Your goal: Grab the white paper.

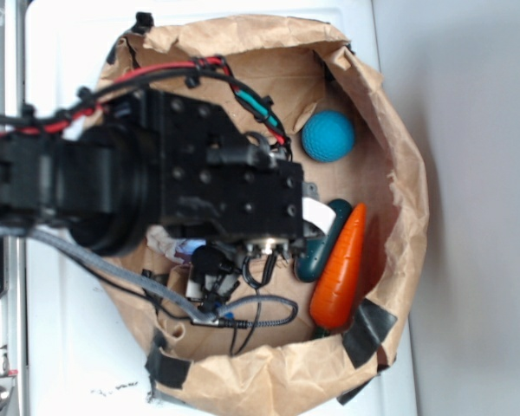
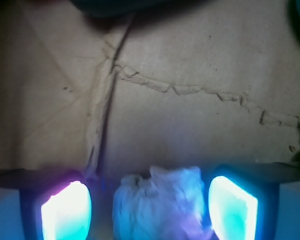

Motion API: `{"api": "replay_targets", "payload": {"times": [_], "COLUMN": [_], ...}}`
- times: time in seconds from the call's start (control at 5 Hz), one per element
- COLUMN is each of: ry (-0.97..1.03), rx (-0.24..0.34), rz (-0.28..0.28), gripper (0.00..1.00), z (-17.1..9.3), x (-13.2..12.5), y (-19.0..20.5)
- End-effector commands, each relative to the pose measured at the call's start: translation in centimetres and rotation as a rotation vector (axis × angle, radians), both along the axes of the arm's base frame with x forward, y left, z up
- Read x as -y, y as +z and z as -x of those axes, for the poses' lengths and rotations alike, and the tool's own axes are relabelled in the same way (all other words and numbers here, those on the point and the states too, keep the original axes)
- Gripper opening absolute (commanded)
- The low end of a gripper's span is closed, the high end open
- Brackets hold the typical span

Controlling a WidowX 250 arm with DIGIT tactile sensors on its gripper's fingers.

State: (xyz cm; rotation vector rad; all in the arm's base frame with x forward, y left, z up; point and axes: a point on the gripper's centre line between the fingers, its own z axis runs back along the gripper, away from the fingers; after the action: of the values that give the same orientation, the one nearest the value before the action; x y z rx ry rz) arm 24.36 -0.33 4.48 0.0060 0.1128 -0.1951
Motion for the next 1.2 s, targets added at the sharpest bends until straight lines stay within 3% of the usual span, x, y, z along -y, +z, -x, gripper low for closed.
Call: {"api": "replay_targets", "payload": {"times": [0.0, 0.2, 0.4, 0.6, 0.8, 1.0], "ry": [-0.013, -0.011, 0.015, 0.06, 0.068, 0.096], "rx": [0.081, 0.096, 0.097, 0.096, 0.105, 0.131], "rz": [-0.044, -0.098, -0.194, -0.217, -0.204, -0.156], "gripper": [1.0, 1.0, 1.0, 0.0, 0.0, 0.0], "z": [1.6, 2.3, 1.8, 1.4, 1.3, 1.4], "x": [-1.0, -1.5, -1.4, -1.5, -1.6, -1.6], "y": [0.6, -0.9, -3.4, -4.1, -3.5, -1.0]}}
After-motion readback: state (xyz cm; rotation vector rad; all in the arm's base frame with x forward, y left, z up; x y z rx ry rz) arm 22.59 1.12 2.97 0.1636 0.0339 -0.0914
